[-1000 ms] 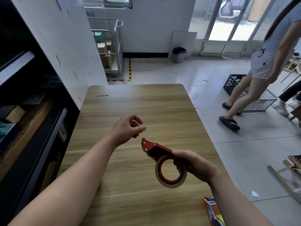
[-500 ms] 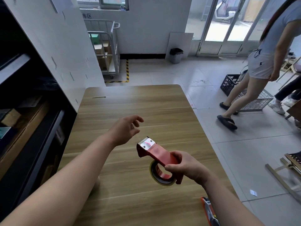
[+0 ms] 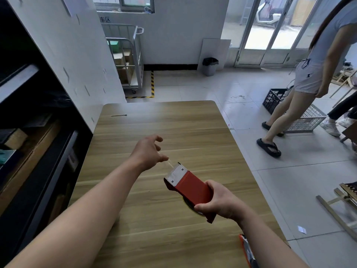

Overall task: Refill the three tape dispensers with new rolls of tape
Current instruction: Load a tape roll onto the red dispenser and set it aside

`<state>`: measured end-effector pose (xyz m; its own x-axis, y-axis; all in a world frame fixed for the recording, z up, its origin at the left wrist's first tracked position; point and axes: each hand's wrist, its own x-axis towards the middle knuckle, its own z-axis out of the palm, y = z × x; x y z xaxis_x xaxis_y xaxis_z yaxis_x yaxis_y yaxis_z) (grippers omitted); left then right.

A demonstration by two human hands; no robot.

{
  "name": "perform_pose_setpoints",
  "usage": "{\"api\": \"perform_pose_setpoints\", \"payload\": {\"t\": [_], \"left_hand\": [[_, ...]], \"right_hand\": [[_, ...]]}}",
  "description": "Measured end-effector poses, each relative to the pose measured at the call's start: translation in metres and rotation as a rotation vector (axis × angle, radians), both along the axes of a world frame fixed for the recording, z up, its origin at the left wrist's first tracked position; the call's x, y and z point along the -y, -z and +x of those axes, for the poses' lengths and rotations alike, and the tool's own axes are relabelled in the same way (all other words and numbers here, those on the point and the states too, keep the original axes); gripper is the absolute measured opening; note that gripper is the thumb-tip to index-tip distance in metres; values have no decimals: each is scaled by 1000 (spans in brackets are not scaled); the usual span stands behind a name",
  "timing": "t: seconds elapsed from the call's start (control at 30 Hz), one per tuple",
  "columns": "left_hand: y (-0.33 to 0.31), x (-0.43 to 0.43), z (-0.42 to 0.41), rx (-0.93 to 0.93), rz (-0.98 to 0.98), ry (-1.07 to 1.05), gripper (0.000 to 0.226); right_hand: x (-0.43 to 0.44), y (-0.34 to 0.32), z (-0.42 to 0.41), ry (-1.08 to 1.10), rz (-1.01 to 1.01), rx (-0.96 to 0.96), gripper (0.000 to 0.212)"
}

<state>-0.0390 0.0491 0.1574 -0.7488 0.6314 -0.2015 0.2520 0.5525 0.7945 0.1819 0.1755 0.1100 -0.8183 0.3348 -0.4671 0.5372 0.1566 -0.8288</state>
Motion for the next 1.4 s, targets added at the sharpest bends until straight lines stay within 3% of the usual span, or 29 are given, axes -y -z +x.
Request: {"api": "perform_pose_setpoints", "payload": {"t": [0.33,0.5,0.7,0.8,0.97,1.1,1.23,1.4], "left_hand": [[-9,-3,10,-90,-39,36,50],[-12,-6,16,-230,-36,38,38],[-17,-9,22,-237,97,-11,40],[-22,-11,23,-278,109,0,40],[-23,-11,25,-291,123,22,38],[-21,-14,26,-305,122,33,38],[-15,-12,27,-270,115,-22,37],[-19,-14,21,-237,143,-56,39]], "right_hand": [[-1,7,2,41,141,7,49],[1,3,-1,27,184,40,47],[10,7,-2,-5,140,27,40],[12,8,-3,26,63,-20,28],[13,12,0,63,-40,-57,29],[17,15,-1,97,32,-84,35],[18,18,-1,123,180,-88,62],[15,22,-2,113,237,-85,57]]}}
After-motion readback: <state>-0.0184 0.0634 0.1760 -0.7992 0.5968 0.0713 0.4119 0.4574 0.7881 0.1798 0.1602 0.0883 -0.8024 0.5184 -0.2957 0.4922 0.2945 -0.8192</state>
